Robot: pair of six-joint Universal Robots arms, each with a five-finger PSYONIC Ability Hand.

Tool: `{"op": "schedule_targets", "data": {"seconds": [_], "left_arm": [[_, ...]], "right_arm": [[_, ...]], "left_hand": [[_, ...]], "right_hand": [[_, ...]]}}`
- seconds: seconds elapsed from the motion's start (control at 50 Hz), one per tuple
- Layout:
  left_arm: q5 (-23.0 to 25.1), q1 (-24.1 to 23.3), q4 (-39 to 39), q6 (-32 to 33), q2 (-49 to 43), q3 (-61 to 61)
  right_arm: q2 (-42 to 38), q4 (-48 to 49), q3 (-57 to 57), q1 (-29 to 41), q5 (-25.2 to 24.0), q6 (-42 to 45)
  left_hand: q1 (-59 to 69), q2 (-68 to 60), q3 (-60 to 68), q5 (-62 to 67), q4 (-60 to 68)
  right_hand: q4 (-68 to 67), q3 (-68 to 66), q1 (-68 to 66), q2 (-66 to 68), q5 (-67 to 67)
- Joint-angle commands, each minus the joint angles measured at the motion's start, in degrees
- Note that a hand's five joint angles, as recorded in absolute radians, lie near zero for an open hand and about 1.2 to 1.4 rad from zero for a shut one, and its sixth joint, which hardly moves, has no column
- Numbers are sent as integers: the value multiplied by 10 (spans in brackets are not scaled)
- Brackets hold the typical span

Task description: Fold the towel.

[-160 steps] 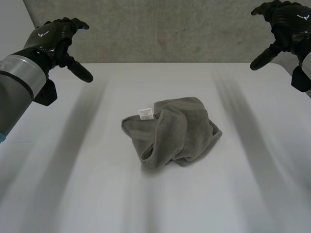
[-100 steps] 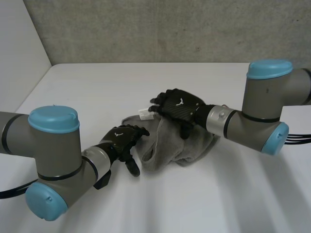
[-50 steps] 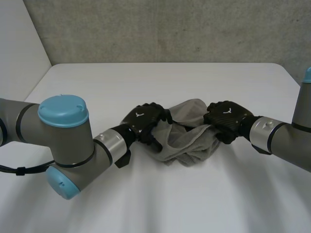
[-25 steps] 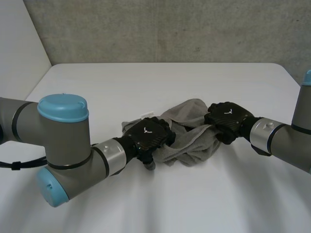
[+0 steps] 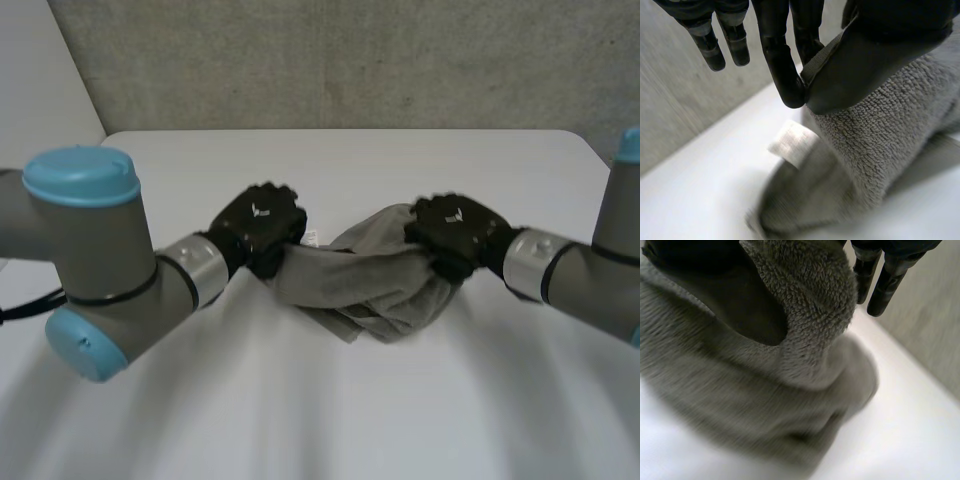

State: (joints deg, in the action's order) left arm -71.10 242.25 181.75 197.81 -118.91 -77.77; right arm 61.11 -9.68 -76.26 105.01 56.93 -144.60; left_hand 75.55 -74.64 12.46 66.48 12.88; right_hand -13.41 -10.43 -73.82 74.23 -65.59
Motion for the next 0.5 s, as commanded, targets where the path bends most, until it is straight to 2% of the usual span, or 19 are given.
{"op": "schedule_targets", "data": {"seconds": [0.02,0.04,0.06,0.08,0.1,0.14,0.16,0.2,0.22,0.24,0.28,0.32,0.36,0.38,0.4,0.44,0.46,0.48,0.5], "left_arm": [[1,3,83,-8,-13,118],[-3,4,122,-4,-9,138],[-3,4,122,-4,-9,138],[-13,4,168,-8,0,150],[-13,4,169,-8,0,150],[-61,4,285,-13,52,143],[-62,4,286,-13,53,143],[-120,19,378,-33,127,116],[-120,19,379,-33,127,116],[-131,36,394,-45,154,98],[-124,51,389,-56,172,82],[-107,65,377,-64,178,62],[-56,74,340,-66,181,18],[-55,74,339,-66,181,17],[-31,78,317,-66,181,-10],[-11,80,293,-63,179,-41],[3,80,272,-63,176,-70],[4,80,272,-63,176,-70],[11,81,256,-62,174,-101]], "right_arm": [[-33,68,186,19,-76,103],[-33,125,220,32,-70,100],[-33,126,220,32,-70,100],[-24,201,235,48,-55,86],[-24,201,235,49,-55,86],[24,363,225,56,-7,-10],[24,364,225,56,-7,-10],[81,416,183,35,5,-160],[81,416,182,35,5,-161],[93,406,168,19,-4,-228],[96,386,154,5,-21,-269],[101,347,140,-4,-43,-273],[106,236,111,-13,-95,-229],[106,236,111,-13,-95,-229],[108,189,98,-16,-107,-187],[107,146,81,-20,-104,-133],[107,109,61,-22,-101,-73],[107,108,60,-22,-101,-73],[105,76,37,-23,-97,-15]], "left_hand": [[44,-54,-25,35,-29],[44,-54,-25,35,-29],[44,-54,-25,35,-29],[44,-54,-25,35,-29],[44,-54,-25,35,-29],[44,-54,-25,35,-29],[44,-54,-25,35,-29],[44,-54,-25,35,-29],[44,-54,-25,35,-29],[44,-54,-25,35,-29],[44,-54,-25,35,-29],[44,-54,-25,35,-29],[44,-54,-25,35,-29],[44,-54,-25,35,-29],[44,-54,-25,35,-29],[44,-54,-25,35,-29],[44,-54,-25,35,-29],[44,-54,-25,35,-29],[44,-54,-25,35,-29]], "right_hand": [[34,4,-62,58,-44],[34,4,-62,58,-44],[34,4,-62,58,-44],[34,4,-62,58,-44],[34,4,-62,58,-44],[34,4,-62,58,-44],[34,4,-62,58,-44],[34,4,-62,58,-44],[34,4,-62,58,-44],[34,4,-62,58,-44],[34,4,-62,58,-44],[34,4,-62,58,-44],[34,4,-59,55,-41],[34,4,-59,55,-41],[34,4,-52,48,-35],[34,4,-49,45,-31],[34,4,-39,35,-21],[34,4,-39,35,-21],[34,4,-22,18,-4]]}}
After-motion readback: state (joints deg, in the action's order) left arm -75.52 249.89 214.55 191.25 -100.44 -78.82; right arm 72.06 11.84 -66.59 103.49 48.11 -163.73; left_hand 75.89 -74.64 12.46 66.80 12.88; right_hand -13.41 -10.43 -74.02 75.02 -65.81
